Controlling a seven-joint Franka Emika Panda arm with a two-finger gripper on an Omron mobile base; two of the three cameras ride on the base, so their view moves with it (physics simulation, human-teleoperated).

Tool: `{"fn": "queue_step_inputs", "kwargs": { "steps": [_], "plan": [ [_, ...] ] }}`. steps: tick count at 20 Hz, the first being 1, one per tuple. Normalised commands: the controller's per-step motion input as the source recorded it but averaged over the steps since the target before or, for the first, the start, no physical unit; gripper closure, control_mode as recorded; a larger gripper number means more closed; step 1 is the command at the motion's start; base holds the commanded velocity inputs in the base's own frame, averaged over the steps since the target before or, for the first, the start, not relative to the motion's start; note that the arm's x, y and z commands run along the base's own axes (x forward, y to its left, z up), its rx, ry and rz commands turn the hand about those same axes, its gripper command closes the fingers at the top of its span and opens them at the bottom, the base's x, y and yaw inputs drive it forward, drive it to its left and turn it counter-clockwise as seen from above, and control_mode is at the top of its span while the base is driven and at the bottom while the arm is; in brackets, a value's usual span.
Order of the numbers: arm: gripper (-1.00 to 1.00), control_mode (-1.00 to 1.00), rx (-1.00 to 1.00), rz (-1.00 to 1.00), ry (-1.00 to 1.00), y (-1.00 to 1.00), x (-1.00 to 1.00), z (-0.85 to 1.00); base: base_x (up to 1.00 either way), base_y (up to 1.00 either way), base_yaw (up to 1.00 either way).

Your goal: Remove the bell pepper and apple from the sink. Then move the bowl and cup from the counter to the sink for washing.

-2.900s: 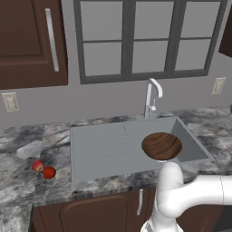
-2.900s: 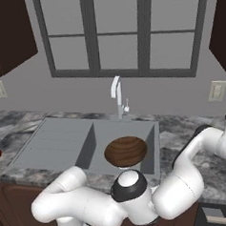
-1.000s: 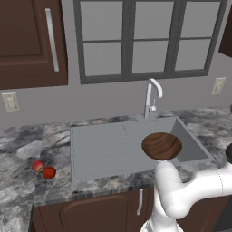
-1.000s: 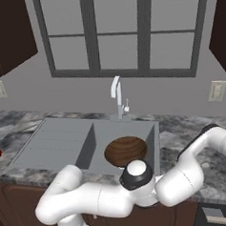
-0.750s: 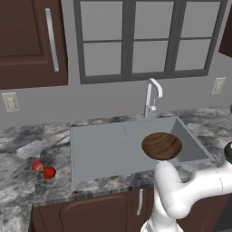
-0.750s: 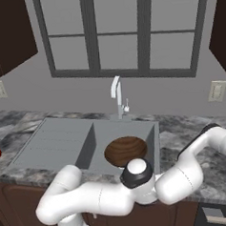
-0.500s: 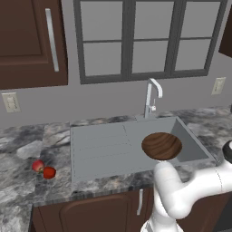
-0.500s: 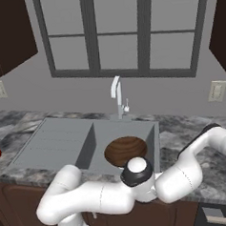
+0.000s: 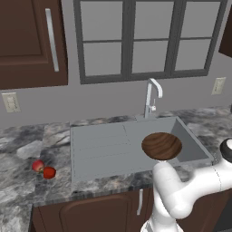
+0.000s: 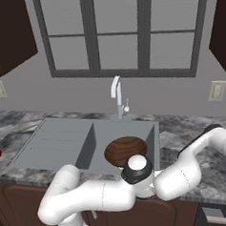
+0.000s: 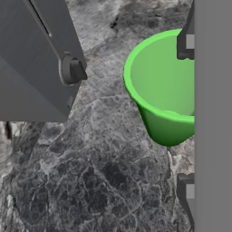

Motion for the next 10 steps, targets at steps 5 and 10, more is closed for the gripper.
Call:
{"fn": "queue_step_inputs", "kwargs": {
  "steps": [5,10],
  "plan": [
    [1.0,-1.0,0.0,0.02,0.0,-0.02,0.0,0.0,0.0,0.0,0.0],
    [1.0,-1.0,0.0,0.02,0.0,0.0,0.0,0.0,0.0,0.0,0.0]
  ]
}}
